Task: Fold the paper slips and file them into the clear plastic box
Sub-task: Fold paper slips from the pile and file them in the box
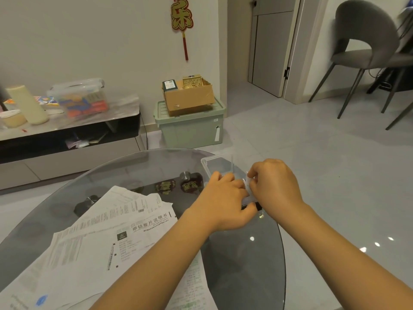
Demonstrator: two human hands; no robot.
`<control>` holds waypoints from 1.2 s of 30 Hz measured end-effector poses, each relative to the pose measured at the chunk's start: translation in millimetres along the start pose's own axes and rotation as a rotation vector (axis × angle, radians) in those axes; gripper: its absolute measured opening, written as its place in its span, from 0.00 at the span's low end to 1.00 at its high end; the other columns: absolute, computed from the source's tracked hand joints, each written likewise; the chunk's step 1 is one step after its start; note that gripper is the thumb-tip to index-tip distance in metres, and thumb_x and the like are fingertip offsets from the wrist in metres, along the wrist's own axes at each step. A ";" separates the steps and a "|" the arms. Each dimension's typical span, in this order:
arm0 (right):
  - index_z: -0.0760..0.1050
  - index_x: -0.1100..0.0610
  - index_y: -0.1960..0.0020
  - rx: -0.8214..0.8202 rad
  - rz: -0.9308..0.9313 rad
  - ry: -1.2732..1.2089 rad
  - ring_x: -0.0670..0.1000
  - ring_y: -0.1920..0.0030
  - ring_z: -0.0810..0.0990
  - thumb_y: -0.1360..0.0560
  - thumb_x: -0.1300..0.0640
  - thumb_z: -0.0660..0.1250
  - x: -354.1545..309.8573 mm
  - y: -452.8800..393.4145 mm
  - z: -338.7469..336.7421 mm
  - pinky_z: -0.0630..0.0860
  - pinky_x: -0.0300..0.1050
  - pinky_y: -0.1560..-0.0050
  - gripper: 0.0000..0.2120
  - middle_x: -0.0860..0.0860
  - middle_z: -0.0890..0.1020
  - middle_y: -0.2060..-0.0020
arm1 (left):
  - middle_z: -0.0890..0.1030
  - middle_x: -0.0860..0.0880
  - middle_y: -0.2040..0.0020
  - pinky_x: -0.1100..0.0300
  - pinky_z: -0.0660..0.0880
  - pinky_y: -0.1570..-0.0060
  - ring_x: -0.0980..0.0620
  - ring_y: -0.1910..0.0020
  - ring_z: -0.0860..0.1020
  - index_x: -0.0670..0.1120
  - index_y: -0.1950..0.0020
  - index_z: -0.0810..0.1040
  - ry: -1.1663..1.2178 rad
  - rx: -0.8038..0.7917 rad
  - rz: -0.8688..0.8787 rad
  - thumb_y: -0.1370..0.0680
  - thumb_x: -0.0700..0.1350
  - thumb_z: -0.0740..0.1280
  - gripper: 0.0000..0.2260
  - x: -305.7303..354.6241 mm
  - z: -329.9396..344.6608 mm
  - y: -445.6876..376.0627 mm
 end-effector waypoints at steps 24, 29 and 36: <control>0.81 0.60 0.54 -0.262 -0.002 0.006 0.56 0.59 0.80 0.31 0.68 0.62 -4.8 -3.3 8.7 0.79 0.48 0.59 0.11 0.56 0.82 0.60 | 0.78 0.53 0.62 0.57 0.60 0.47 0.55 0.58 0.66 0.48 0.61 0.77 0.129 0.059 -0.045 0.29 0.60 0.43 0.26 -5.8 3.0 -1.7; 0.78 0.54 0.52 -0.277 0.023 -0.148 0.51 0.64 0.76 0.29 0.67 0.60 2.2 -5.2 3.6 0.72 0.41 0.66 0.13 0.51 0.77 0.64 | 0.78 0.54 0.58 0.56 0.60 0.45 0.55 0.57 0.67 0.49 0.54 0.76 0.141 0.035 -0.041 0.29 0.60 0.43 0.26 -7.6 5.7 -3.0; 0.72 0.55 0.47 -0.233 0.097 -0.360 0.46 0.66 0.73 0.26 0.68 0.57 14.7 -6.3 -1.9 0.69 0.39 0.68 0.14 0.51 0.78 0.58 | 0.76 0.56 0.39 0.57 0.57 0.47 0.55 0.51 0.66 0.51 0.39 0.73 0.081 -0.041 -0.003 0.29 0.61 0.41 0.30 -3.6 8.2 -4.3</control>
Point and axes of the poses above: each hand's wrist, its own y-axis away from the middle knuckle, its own z-axis out of the palm, x = y × z, the point moved 8 cm from there along -y, towards the middle knuckle
